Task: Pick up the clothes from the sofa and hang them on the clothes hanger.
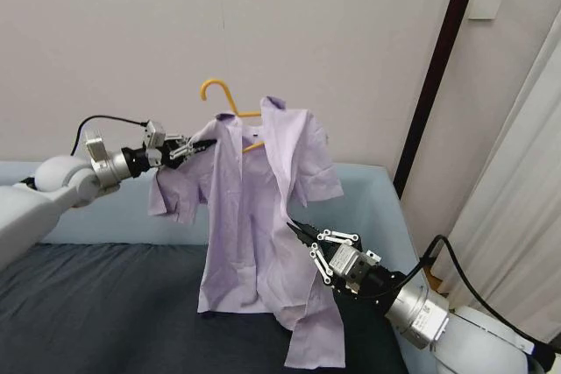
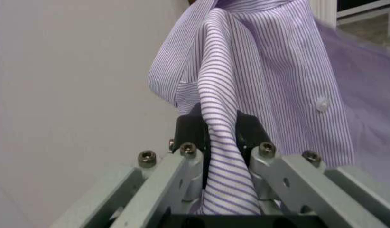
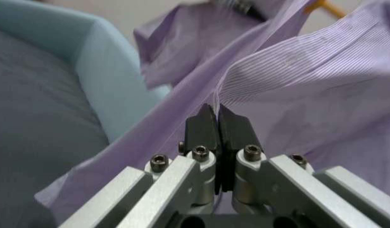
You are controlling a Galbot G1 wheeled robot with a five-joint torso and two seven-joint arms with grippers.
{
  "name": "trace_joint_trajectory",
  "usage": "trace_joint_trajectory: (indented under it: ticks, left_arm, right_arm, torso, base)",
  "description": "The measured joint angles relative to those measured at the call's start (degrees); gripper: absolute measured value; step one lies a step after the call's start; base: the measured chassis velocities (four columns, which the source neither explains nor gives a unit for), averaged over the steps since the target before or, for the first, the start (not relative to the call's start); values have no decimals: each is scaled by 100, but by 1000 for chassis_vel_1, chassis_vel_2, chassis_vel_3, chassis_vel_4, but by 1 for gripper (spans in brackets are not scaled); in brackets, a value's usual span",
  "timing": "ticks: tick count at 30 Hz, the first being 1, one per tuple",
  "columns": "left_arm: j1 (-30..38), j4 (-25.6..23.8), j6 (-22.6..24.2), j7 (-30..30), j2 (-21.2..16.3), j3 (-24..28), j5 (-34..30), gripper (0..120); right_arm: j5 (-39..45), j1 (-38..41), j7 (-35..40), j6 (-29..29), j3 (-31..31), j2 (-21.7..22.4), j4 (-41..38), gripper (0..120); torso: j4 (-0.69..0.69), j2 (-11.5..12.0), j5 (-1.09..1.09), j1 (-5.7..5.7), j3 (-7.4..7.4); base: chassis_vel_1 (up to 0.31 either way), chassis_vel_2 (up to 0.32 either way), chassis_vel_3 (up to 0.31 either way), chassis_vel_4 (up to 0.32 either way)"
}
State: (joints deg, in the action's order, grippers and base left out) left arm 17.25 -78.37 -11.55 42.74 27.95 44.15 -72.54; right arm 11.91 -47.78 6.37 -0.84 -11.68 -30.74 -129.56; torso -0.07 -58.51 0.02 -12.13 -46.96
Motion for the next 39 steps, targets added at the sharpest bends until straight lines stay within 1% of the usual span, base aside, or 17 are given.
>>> trace_joint_trajectory:
  ticks: [4,7,12,16,20,22,23,25,27,28,29,31,32,33,35,38,39]
  left_arm:
    - [635,-35,0,-4,102,510,-48,7]
    - [755,-11,-2,-55,162,578,-53,7]
    - [781,-17,-3,-144,204,599,-49,7]
    - [701,-134,-3,-376,282,592,29,7]
    - [614,-166,-36,-465,285,552,156,7]
    - [527,-210,-63,-551,278,509,239,7]
    - [527,-210,-63,-551,278,509,239,7]
    - [408,-229,-115,-703,290,452,380,7]
    - [343,-217,-143,-818,326,428,445,7]
    - [343,-217,-143,-818,326,428,445,7]
    - [322,-201,-160,-871,355,419,463,7]
    - [309,-157,-187,-932,399,410,480,7]
    - [309,-139,-199,-945,417,410,488,7]
    - [309,-139,-199,-945,417,410,488,7]
    - [326,-108,-217,-945,442,419,530,7]
    - [406,-112,-240,-844,458,529,666,7]
    - [406,-112,-240,-844,458,529,666,7]
  right_arm:
    - [-510,-564,-29,-178,99,-182,399,0]
    - [-679,-674,2,-177,81,-321,529,0]
    - [-761,-720,40,-120,24,-465,688,0]
    - [-1107,-791,55,-54,-154,-742,1058,0]
    - [-984,-845,186,89,-169,-792,1039,0]
    - [-675,-888,367,246,-143,-784,861,5]
    - [-675,-888,367,246,-143,-784,861,5]
    - [-218,-933,620,499,-71,-738,577,15]
    - [0,-965,730,611,7,-680,356,23]
    - [0,-965,730,611,7,-680,356,23]
    - [72,-1008,753,659,66,-639,213,30]
    - [5,-1159,749,729,196,-597,9,39]
    - [-64,-1269,748,745,270,-595,-73,42]
    - [-64,-1269,748,745,270,-595,-73,42]
    - [-129,-1493,814,750,431,-627,-217,52]
    - [163,-1589,1095,845,803,-691,-505,63]
    - [163,-1589,1095,845,803,-691,-505,63]
  torso:
    - [0,0,-1,0,0]
    - [0,0,-2,0,0]
    - [1,0,-3,0,0]
    - [0,0,-3,0,0]
    - [2,0,-2,0,0]
    - [2,0,-3,0,0]
    - [2,0,-3,0,0]
    - [2,0,-3,0,0]
    - [2,0,-4,0,0]
    - [2,0,-4,0,0]
    - [2,0,-4,0,0]
    - [1,0,-3,-1,0]
    - [0,0,-4,0,0]
    - [0,0,-4,0,0]
    - [0,0,-2,0,0]
    - [0,0,-2,0,0]
    - [0,0,-2,0,0]
  base:
    - [0,0,0,0]
    - [0,0,0,0]
    - [0,0,0,0]
    - [0,0,0,0]
    - [0,0,0,0]
    - [0,0,0,0]
    - [0,0,0,0]
    - [0,0,0,0]
    - [0,0,0,0]
    - [0,0,0,0]
    - [0,0,0,0]
    - [0,0,0,0]
    - [0,0,0,0]
    - [0,0,0,0]
    - [0,0,0,0]
    - [0,0,0,0]
    - [0,0,0,0]
